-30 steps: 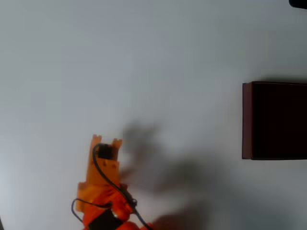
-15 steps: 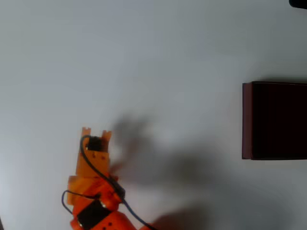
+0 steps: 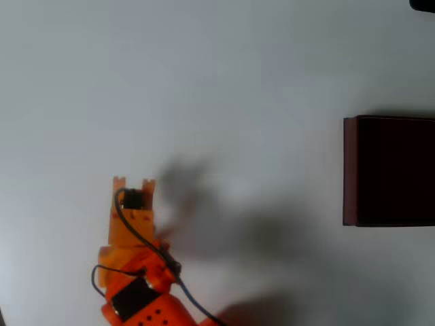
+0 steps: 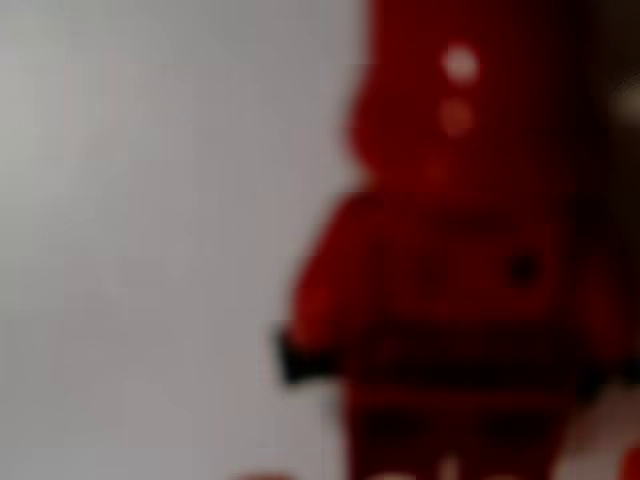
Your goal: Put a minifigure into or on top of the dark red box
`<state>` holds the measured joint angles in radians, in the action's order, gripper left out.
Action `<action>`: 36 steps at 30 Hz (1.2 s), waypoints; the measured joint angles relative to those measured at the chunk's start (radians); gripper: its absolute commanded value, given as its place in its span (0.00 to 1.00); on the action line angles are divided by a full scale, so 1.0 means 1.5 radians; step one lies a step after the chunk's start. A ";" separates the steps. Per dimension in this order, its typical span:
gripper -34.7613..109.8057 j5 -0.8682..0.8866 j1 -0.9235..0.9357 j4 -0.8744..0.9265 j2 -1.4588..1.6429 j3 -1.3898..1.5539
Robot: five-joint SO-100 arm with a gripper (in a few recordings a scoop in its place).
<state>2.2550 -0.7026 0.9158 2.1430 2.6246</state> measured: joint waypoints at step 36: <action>0.28 0.022 -0.004 -0.071 -0.033 0.008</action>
<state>2.2887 -0.7087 0.8099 2.0939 2.6369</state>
